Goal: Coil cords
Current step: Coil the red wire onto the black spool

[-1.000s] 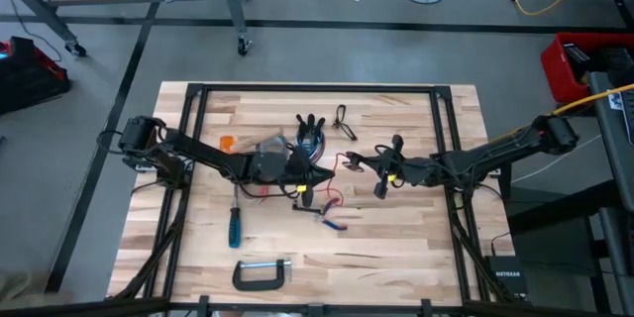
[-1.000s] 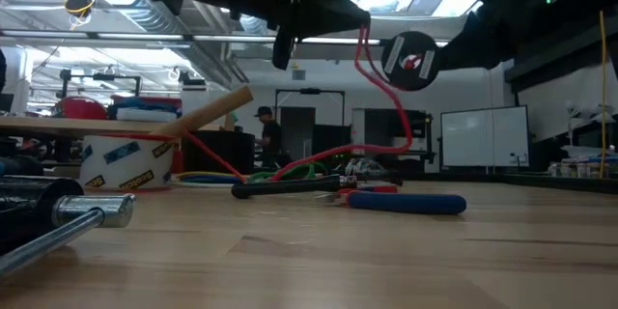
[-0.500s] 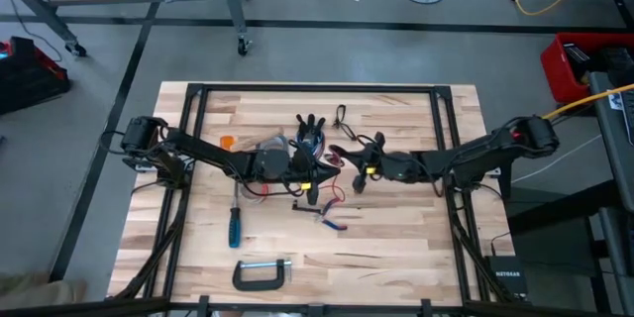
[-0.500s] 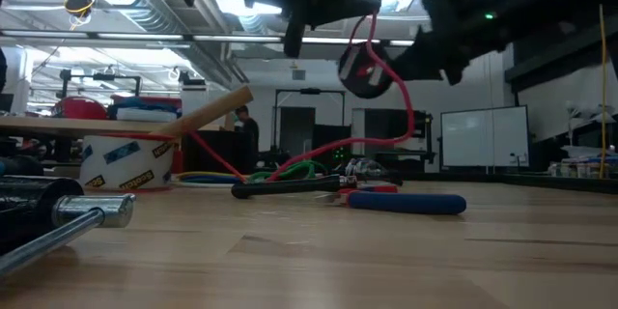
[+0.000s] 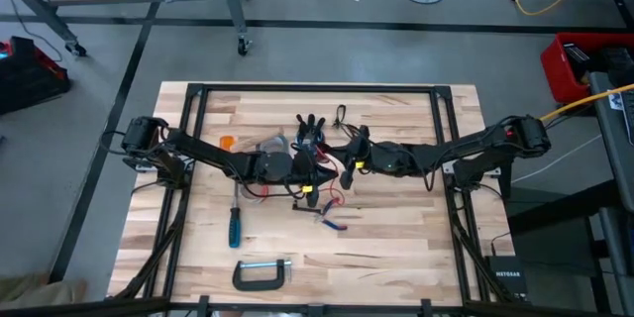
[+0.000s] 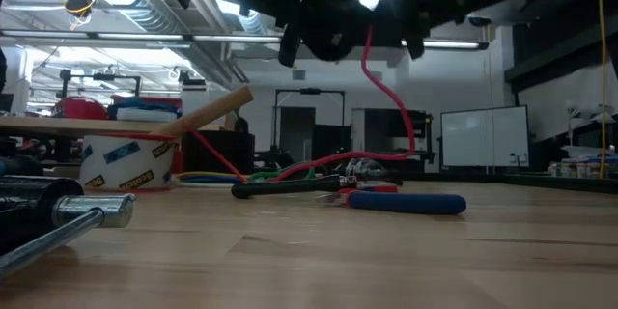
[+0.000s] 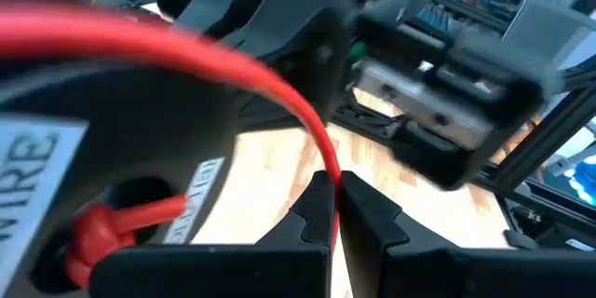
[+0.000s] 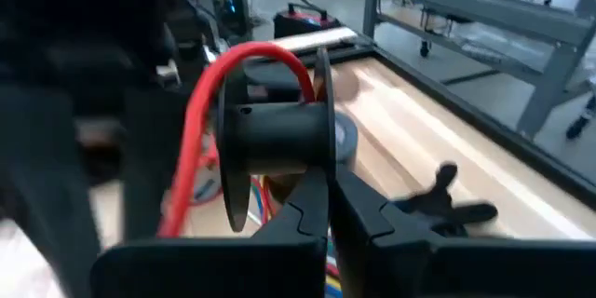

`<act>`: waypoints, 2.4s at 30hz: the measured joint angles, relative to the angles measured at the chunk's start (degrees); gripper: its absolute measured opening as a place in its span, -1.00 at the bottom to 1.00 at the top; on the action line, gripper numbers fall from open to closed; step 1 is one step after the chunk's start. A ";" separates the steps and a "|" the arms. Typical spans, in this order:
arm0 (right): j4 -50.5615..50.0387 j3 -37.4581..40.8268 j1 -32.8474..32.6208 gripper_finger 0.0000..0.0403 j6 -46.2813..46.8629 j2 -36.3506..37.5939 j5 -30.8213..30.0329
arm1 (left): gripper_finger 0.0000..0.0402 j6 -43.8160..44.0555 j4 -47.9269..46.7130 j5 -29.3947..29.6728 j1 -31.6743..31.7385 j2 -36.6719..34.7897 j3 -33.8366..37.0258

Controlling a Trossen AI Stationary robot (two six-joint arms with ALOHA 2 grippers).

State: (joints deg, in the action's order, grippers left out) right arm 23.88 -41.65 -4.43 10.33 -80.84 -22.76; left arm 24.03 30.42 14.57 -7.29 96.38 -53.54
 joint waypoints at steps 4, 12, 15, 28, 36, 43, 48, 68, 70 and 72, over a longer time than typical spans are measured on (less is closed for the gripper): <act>0.17 -1.63 0.00 -0.99 -0.33 0.02 1.76 | -1.00 -0.28 -0.32 0.00 -0.15 0.00 0.00; -1.96 -1.64 0.00 -0.99 -0.21 0.02 2.44 | -1.00 0.04 -0.68 0.78 -0.70 0.00 0.01; 0.74 -1.64 0.00 -0.99 -0.39 0.02 2.46 | -1.00 1.20 -2.70 1.69 -0.72 0.00 0.00; -6.67 -1.53 1.06 -0.99 -3.38 7.09 3.35 | -1.00 1.33 -10.48 9.36 -3.34 -0.02 -0.02; -21.31 -1.53 1.09 -0.99 -2.08 16.50 9.99 | -1.00 0.14 -11.92 13.42 -3.50 -0.04 -0.04; -25.39 -1.53 1.14 -0.99 1.70 18.86 22.80 | -0.96 -0.31 -11.90 15.76 -3.02 -0.07 -0.09; -25.33 -1.53 1.12 -0.99 2.95 18.91 25.43 | -0.85 -3.05 -12.96 13.23 -2.88 -0.06 0.06; -20.31 -1.60 1.07 -1.00 -1.62 19.27 25.39 | -0.46 0.47 -6.89 9.42 -5.25 3.72 0.52; -20.20 -1.61 1.07 -1.00 -2.46 19.74 25.02 | -0.41 0.73 -2.61 9.49 -5.37 6.10 0.53; -20.81 -1.64 1.07 -1.00 -3.20 20.65 24.83 | -0.36 -0.81 2.80 9.58 -5.35 8.60 0.55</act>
State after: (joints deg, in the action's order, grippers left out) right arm 3.07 -43.28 -3.36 7.14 -60.19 2.07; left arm 23.22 33.22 24.14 -12.64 104.98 -52.99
